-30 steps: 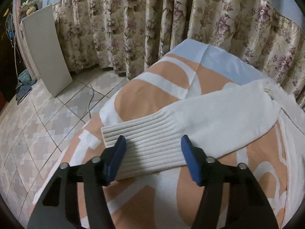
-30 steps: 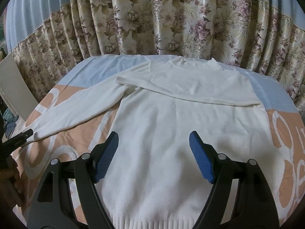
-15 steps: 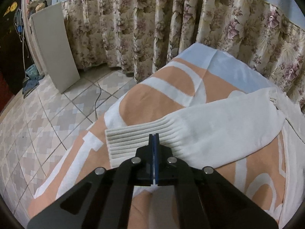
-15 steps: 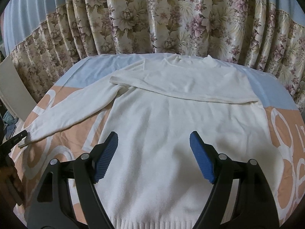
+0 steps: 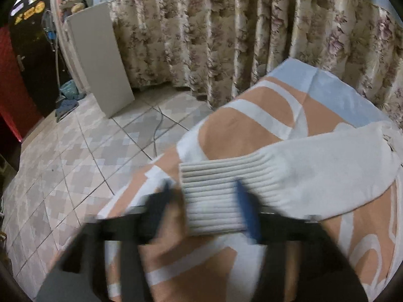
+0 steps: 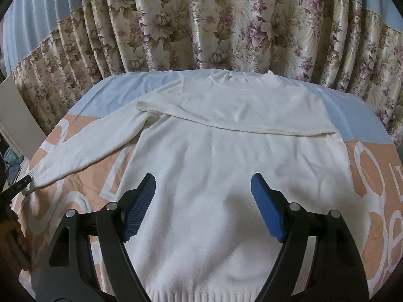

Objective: Fold small clothes
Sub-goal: 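Grasp the other sleeve cuff with the left tool, then carry the cuff with the left tool across the sweater body, then lay the sleeve on the sweater and open the left tool, then move both tools toward the sweater side edge to fold it inward, then grasp the ribbed hem corner with the right tool while the left tool grasps the other hem corner, then lift the hem with both tools and fold it up toward the collar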

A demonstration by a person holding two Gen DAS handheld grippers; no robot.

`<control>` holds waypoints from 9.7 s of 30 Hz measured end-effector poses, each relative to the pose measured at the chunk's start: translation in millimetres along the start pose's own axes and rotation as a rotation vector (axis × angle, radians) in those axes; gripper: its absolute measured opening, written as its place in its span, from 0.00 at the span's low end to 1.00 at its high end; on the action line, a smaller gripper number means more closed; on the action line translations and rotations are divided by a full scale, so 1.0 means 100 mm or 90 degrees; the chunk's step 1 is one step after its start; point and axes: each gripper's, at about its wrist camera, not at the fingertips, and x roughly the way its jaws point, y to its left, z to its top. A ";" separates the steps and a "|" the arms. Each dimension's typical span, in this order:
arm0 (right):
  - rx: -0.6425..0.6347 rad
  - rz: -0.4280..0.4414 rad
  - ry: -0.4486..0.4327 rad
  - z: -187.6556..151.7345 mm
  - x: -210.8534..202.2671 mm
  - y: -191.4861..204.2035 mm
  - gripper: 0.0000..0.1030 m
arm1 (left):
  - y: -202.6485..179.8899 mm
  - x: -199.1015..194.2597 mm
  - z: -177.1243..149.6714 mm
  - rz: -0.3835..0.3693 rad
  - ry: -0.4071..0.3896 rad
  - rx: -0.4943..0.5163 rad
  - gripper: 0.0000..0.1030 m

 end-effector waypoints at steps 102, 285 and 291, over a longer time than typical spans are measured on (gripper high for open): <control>0.114 -0.083 -0.047 0.97 0.63 -2.93 0.78 | -4.66 -0.72 0.20 -0.260 -0.069 0.267 0.72; 0.129 0.123 -0.121 -0.74 -1.99 -1.85 0.09 | -1.78 -2.28 -0.74 -0.357 -0.059 0.182 0.05; 0.162 0.127 -0.100 -0.07 -1.36 -2.04 0.09 | -2.42 -1.85 -0.16 -0.343 -0.050 0.178 0.05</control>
